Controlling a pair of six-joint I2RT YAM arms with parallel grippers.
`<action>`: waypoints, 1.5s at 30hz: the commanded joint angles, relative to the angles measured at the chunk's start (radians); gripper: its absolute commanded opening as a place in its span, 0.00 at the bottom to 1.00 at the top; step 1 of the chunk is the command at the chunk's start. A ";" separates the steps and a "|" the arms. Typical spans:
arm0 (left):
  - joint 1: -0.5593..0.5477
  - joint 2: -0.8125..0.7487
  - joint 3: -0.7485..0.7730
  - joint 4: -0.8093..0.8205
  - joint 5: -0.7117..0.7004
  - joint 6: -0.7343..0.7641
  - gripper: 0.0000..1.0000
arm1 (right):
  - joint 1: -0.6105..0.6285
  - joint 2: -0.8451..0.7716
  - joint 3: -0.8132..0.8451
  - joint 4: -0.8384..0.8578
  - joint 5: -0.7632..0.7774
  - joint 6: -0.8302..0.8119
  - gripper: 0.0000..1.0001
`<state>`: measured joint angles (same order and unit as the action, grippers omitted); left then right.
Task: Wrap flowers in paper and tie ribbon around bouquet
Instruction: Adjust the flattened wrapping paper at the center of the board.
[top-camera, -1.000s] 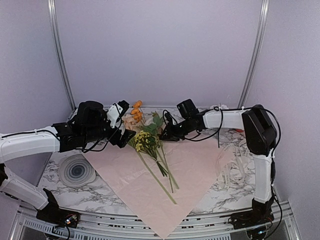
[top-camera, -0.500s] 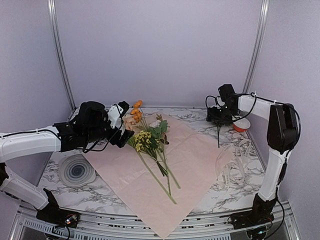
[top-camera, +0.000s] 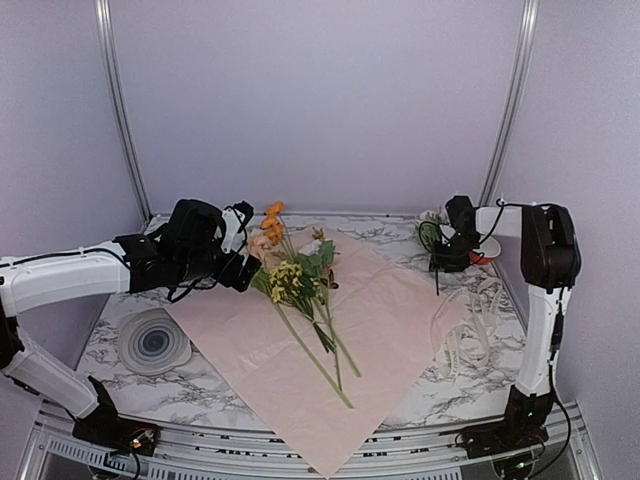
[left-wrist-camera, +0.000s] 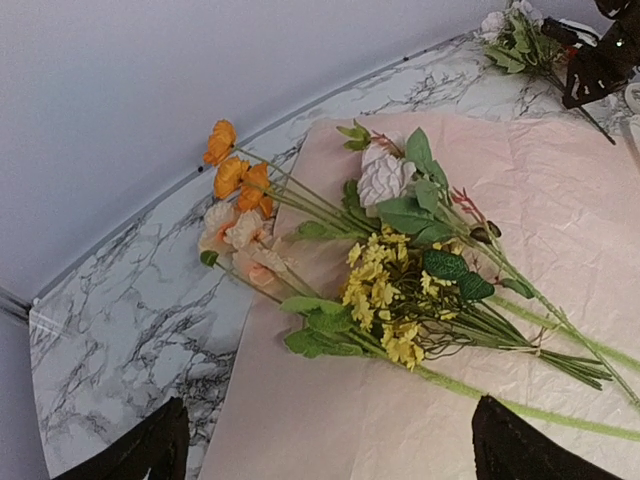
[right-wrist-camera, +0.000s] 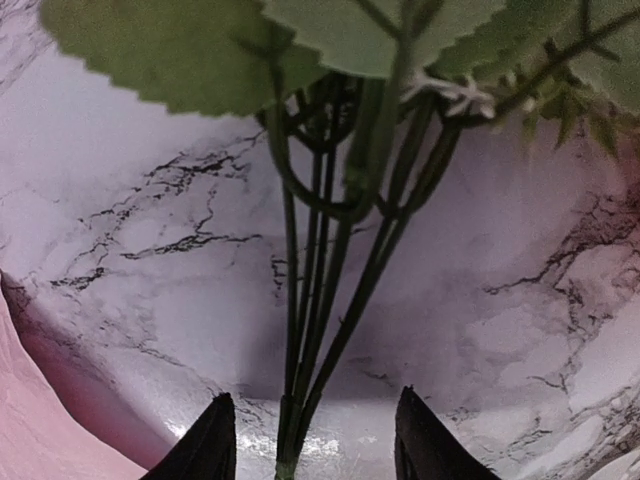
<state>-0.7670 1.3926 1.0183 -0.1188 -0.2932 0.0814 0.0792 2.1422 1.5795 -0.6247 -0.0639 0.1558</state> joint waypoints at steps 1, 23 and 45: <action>-0.003 0.016 -0.072 -0.107 -0.095 -0.175 0.99 | 0.003 0.044 0.050 0.024 -0.020 -0.024 0.43; -0.021 -0.067 -0.362 -0.018 -0.049 -0.507 0.81 | 0.478 -0.456 -0.327 0.475 -0.384 0.302 0.00; -0.156 0.166 -0.300 -0.076 -0.206 -0.437 0.86 | 0.476 -0.487 -0.422 0.229 -0.083 0.246 0.58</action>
<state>-0.9184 1.5047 0.6495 -0.1631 -0.4576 -0.3859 0.6914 1.6104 1.1378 -0.2543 -0.2478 0.5125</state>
